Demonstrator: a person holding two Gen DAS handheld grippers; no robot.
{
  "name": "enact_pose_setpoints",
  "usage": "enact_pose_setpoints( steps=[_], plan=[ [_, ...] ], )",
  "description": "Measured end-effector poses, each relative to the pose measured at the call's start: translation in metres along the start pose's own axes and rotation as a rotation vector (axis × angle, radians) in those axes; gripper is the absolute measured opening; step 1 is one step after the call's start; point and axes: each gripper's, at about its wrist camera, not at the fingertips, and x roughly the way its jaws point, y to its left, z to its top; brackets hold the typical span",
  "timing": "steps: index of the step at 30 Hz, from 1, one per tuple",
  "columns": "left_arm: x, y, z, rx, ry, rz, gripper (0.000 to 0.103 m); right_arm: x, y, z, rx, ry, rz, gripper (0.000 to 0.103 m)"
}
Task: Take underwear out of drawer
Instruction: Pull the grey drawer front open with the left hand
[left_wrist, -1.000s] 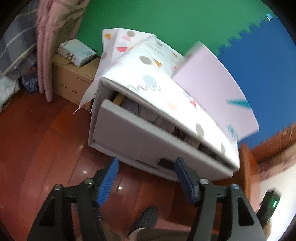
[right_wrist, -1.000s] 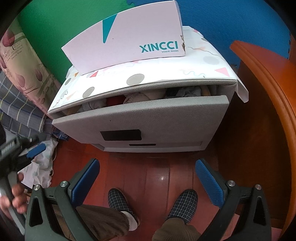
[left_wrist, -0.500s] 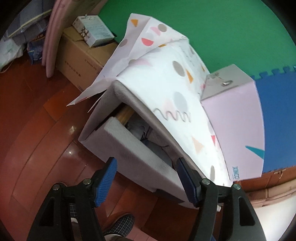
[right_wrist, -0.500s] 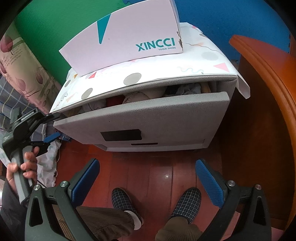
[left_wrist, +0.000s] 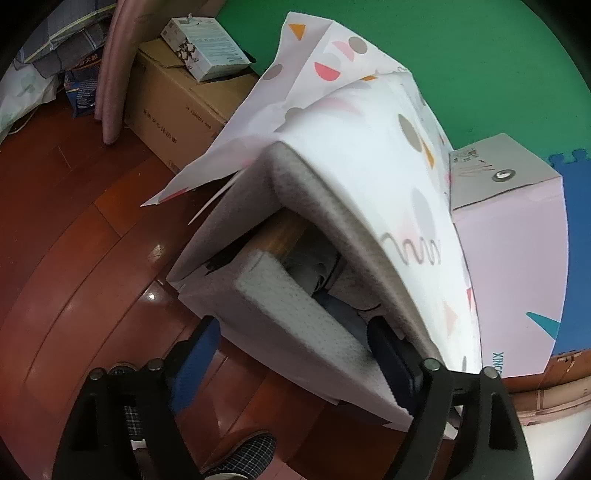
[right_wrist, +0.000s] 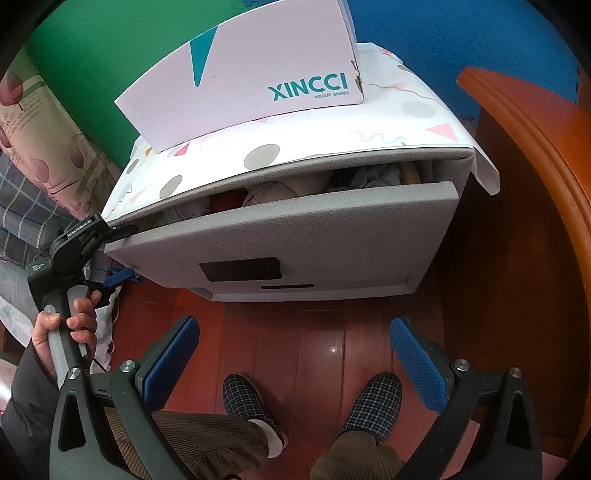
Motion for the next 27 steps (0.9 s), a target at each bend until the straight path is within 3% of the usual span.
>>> enact_pose_setpoints(
  steps=[9,17,27],
  plan=[
    [-0.006,-0.001,-0.005,0.094,0.021,0.033,0.088,-0.003,0.0,0.001,-0.01,-0.017,-0.008,0.103],
    [-0.029,0.016,-0.031,0.164,0.068,0.084,0.093,-0.016,-0.002,0.001,-0.02,-0.05,0.005,0.103],
    [-0.053,0.043,-0.066,0.183,0.14,0.117,0.094,-0.018,0.01,-0.011,-0.074,0.012,-0.012,0.103]
  ],
)
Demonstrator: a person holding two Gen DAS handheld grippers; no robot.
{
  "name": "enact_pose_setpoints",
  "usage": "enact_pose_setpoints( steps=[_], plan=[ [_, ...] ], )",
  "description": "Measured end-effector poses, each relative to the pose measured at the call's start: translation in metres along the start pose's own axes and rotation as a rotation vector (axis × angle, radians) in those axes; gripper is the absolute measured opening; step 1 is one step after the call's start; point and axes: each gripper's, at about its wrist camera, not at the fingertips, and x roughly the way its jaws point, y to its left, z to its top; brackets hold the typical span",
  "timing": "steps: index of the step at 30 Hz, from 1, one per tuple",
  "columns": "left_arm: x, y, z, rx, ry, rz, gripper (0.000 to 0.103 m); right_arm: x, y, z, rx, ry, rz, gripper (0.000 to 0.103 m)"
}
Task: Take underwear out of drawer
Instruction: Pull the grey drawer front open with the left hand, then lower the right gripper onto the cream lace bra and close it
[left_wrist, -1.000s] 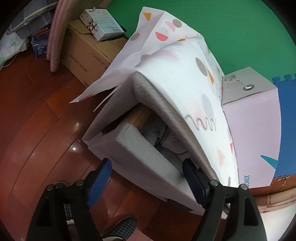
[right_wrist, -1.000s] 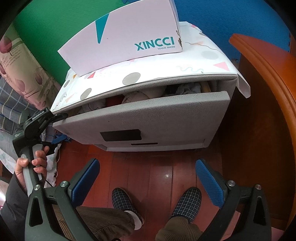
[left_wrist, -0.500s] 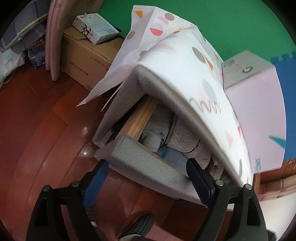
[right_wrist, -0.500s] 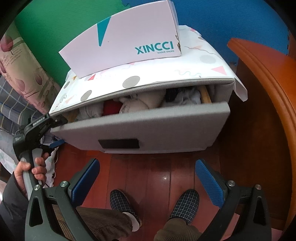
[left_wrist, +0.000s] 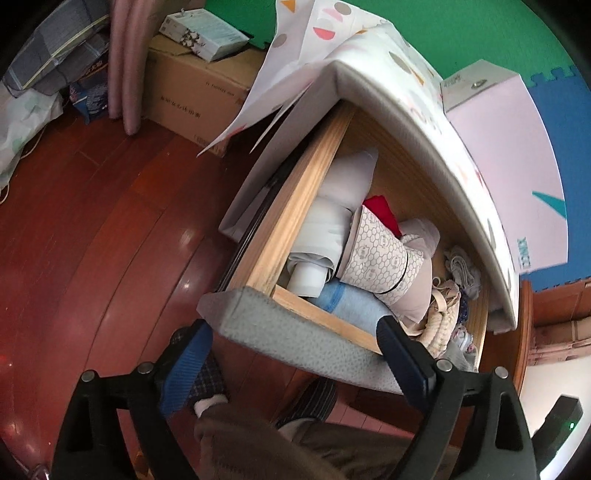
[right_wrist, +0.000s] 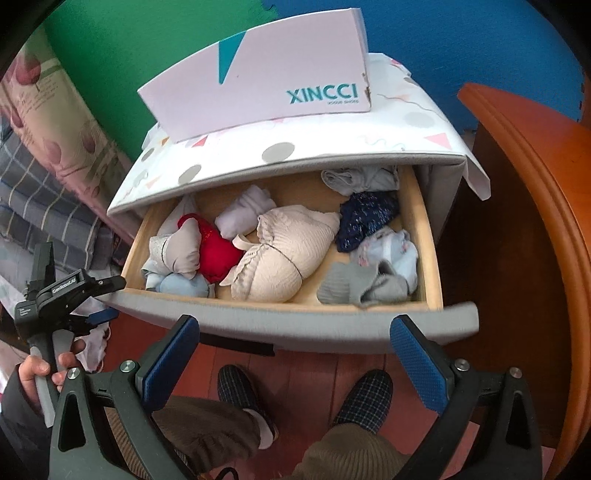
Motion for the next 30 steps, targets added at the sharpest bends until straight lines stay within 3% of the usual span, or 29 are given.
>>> enact_pose_setpoints(
  steps=[9,15,22,30],
  plan=[
    [-0.017,-0.003,-0.015,0.024,0.027,0.037,0.094,0.012,0.007,0.003,0.01,0.099,0.002,0.103],
    [-0.021,-0.007,-0.019,0.048,0.001,0.064,0.094,0.021,0.013,0.012,0.009,0.163,-0.014,0.103],
    [-0.028,-0.042,-0.022,0.239,-0.079,0.225,0.091,0.042,0.016,0.028,0.044,0.256,0.011,0.102],
    [-0.048,-0.062,-0.023,0.398,-0.168,0.3,0.09,0.079,0.025,0.031,0.104,0.361,0.007,0.093]
  ],
)
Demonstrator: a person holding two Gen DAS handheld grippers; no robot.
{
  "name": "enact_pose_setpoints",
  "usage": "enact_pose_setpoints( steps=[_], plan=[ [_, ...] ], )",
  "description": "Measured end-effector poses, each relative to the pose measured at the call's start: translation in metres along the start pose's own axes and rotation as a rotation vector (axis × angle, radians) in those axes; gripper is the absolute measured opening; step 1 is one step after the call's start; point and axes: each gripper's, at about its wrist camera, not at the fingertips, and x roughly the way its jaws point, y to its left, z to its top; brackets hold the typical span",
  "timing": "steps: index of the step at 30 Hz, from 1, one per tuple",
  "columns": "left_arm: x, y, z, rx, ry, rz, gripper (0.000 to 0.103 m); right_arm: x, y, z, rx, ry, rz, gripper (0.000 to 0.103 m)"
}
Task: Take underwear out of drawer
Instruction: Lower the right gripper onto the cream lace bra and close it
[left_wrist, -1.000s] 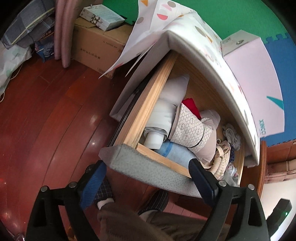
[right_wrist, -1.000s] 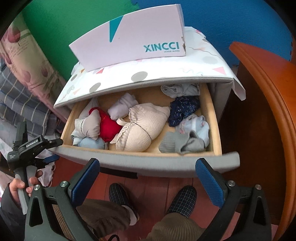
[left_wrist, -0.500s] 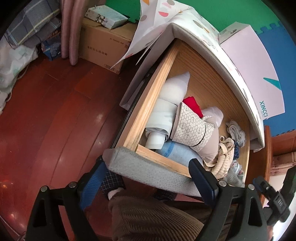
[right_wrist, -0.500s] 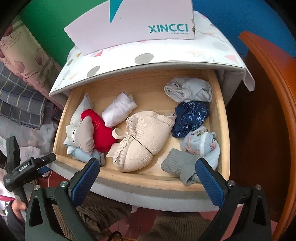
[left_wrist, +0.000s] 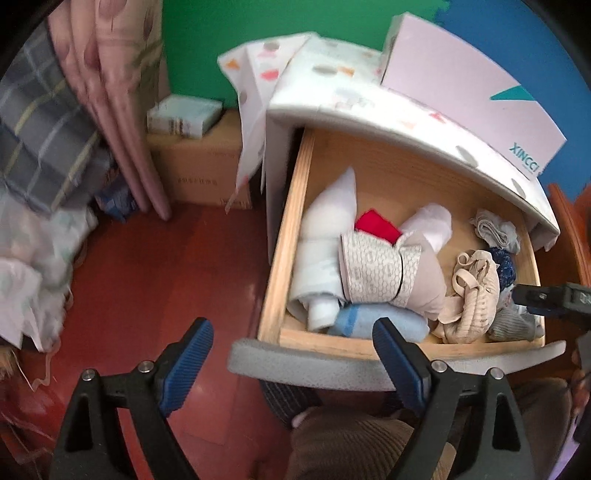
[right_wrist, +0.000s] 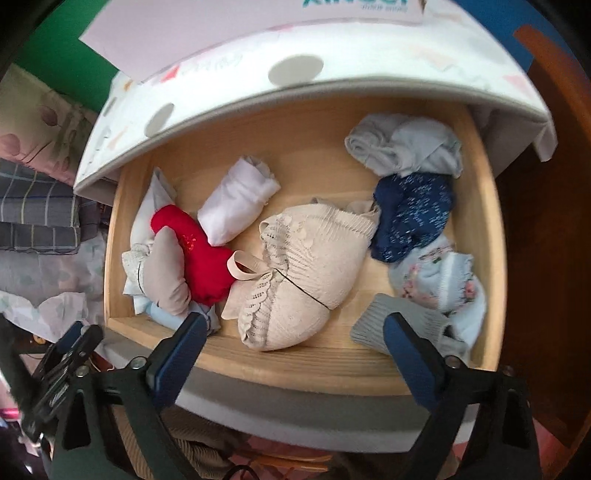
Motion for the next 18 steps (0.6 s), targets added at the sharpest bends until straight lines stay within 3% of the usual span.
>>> enact_pose_setpoints(
  steps=[7,18],
  plan=[
    [-0.015,-0.001,0.013,0.113,-0.05,0.0,0.09,0.034,0.002,0.012,0.056,0.068,-0.029,0.08],
    [-0.002,-0.02,0.027,0.268,-0.03,-0.044,0.09,0.08,-0.002,0.032,0.126,0.134,-0.076,0.078]
  ],
)
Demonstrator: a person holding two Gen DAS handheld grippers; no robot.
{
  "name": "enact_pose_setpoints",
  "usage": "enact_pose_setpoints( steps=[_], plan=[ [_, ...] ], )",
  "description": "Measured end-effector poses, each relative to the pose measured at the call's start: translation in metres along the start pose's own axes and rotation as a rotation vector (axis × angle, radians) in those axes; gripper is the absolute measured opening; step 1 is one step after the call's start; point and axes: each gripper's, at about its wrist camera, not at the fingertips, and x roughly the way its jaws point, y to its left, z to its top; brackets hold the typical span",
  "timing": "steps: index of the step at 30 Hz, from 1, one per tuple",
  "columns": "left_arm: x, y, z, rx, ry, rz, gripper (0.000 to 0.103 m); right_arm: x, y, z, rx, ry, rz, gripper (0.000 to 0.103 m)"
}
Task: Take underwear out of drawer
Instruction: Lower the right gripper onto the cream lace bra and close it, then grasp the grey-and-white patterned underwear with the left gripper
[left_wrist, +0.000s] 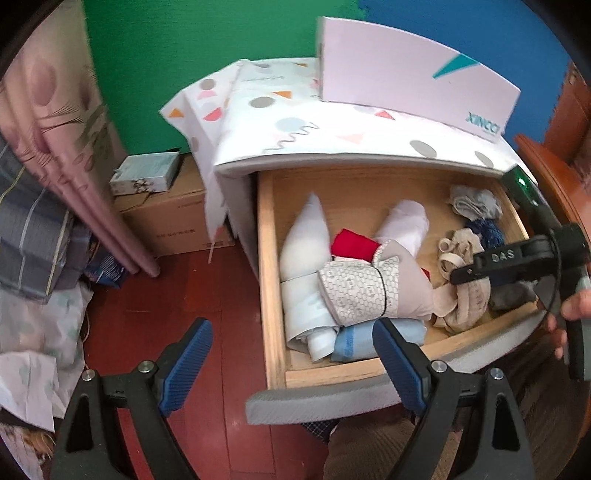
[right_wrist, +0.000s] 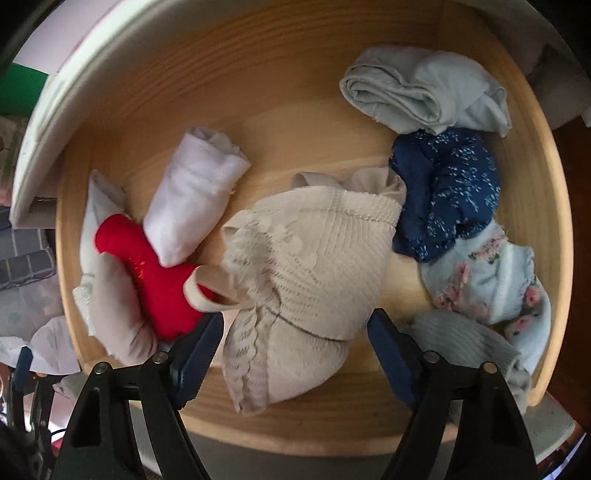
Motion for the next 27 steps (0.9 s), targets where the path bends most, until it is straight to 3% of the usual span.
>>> enact_pose_setpoints(
  steps=[10,18,22,25,27],
  plan=[
    [0.026,-0.014,0.018,0.037,0.06,-0.069,0.09,0.034,0.0,0.024,-0.052,0.048,-0.025,0.071],
    [0.037,-0.021,0.033,0.015,0.117,-0.129,0.09,0.042,0.019,0.022,-0.164,-0.031,-0.108,0.063],
    [0.044,-0.022,0.037,-0.008,0.167,-0.155,0.09,0.042,0.015,0.025,-0.211,-0.077,-0.213,0.063],
    [0.051,-0.021,0.037,-0.065,0.207,-0.196,0.09,0.045,0.004,0.027,-0.22,-0.095,-0.249,0.062],
    [0.054,-0.021,0.036,-0.113,0.229,-0.219,0.09,0.045,-0.004,0.03,-0.211,-0.1,-0.23,0.062]
  ],
)
